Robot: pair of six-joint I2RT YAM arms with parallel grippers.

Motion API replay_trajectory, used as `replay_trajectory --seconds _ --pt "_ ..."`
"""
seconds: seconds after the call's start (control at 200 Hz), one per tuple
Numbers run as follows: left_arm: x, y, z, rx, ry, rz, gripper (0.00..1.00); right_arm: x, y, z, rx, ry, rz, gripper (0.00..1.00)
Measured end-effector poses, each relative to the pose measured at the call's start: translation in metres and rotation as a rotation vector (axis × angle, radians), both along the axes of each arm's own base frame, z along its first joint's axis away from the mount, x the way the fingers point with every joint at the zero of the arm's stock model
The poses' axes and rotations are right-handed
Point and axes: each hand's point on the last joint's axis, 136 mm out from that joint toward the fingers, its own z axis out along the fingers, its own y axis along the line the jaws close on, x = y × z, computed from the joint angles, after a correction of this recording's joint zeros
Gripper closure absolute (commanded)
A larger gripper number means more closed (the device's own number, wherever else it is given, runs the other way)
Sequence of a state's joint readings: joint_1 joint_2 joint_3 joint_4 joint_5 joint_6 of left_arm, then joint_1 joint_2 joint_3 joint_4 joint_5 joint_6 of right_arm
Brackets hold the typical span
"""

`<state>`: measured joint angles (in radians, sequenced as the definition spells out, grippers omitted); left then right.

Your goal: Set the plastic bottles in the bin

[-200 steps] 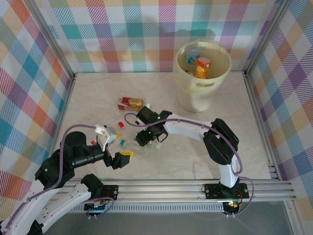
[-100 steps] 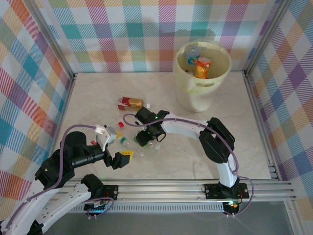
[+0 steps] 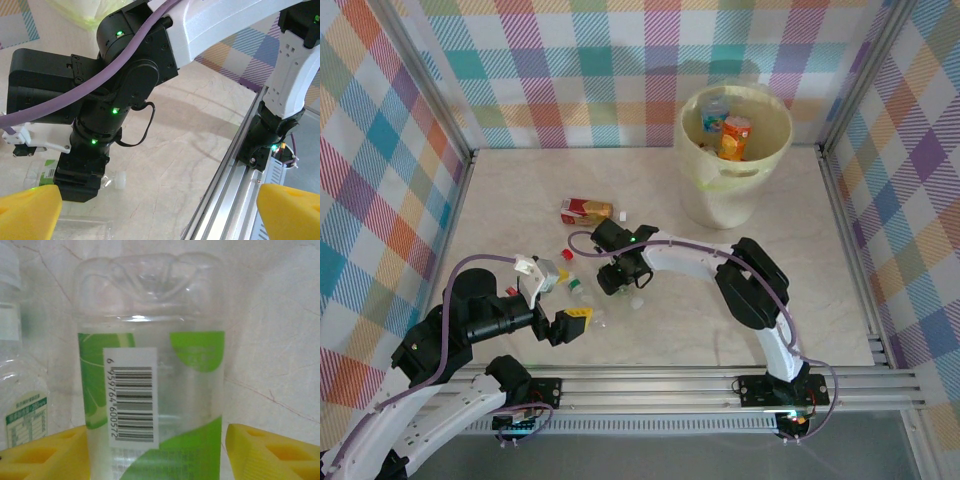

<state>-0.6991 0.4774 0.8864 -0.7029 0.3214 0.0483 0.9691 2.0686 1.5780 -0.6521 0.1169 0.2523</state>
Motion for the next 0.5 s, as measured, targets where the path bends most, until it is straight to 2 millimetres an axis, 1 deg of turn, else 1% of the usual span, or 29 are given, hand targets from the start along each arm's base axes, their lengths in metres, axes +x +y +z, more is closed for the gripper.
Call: replay_trajectory --seconds 0.165,0.255,0.4,0.5 --pt "0.0 0.0 0.0 0.0 0.0 0.0 0.0 0.008 0.004 -0.002 -0.007 -0.018 -0.016 0.36" --pt "0.0 0.0 0.0 0.0 0.0 0.0 0.0 0.009 0.004 -0.004 -0.011 -0.02 -0.028 0.37" --pt "0.0 0.0 0.0 0.0 0.0 0.0 0.0 0.012 0.007 -0.005 -0.007 -0.022 -0.035 0.35" --pt "0.0 0.0 0.0 0.0 0.0 0.0 0.0 0.011 0.007 -0.006 -0.011 -0.019 -0.039 0.31"
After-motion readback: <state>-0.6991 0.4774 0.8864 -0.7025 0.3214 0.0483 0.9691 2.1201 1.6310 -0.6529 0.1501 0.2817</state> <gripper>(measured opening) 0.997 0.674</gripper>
